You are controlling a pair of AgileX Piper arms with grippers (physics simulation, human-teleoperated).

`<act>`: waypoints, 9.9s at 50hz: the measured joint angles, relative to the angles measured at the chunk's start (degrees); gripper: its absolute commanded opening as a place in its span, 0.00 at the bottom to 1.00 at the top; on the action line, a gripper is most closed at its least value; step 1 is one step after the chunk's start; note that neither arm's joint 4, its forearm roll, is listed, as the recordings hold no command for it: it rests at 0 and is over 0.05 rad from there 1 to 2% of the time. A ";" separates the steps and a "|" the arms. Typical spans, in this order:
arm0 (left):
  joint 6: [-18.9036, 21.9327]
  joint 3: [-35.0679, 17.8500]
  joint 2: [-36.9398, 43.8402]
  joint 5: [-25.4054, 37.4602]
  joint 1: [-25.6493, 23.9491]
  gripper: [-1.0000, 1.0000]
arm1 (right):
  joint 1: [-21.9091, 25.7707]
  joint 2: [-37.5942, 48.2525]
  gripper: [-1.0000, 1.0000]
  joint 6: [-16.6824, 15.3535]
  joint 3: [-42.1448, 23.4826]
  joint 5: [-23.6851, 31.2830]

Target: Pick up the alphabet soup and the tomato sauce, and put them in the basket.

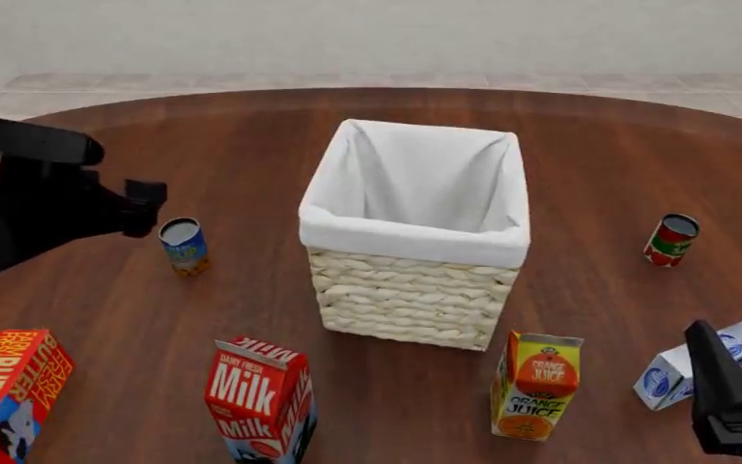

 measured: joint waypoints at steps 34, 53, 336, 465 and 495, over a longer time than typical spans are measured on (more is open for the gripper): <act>2.46 -1.24 12.66 -7.66 1.52 1.00 | 0.24 -0.55 1.00 -0.25 -0.03 0.77; 2.90 -1.72 18.68 -11.59 2.44 1.00 | 0.24 0.38 1.00 -0.50 0.02 -0.13; -6.22 -19.27 10.66 -3.00 -14.65 0.00 | 0.60 -0.37 1.00 -0.67 0.04 0.38; 5.56 -41.43 33.38 17.33 -32.53 0.00 | 2.12 -1.26 1.00 -0.56 0.19 1.69; 7.11 -43.19 35.71 18.20 -32.07 1.00 | 2.27 -1.36 1.00 -0.62 0.20 1.74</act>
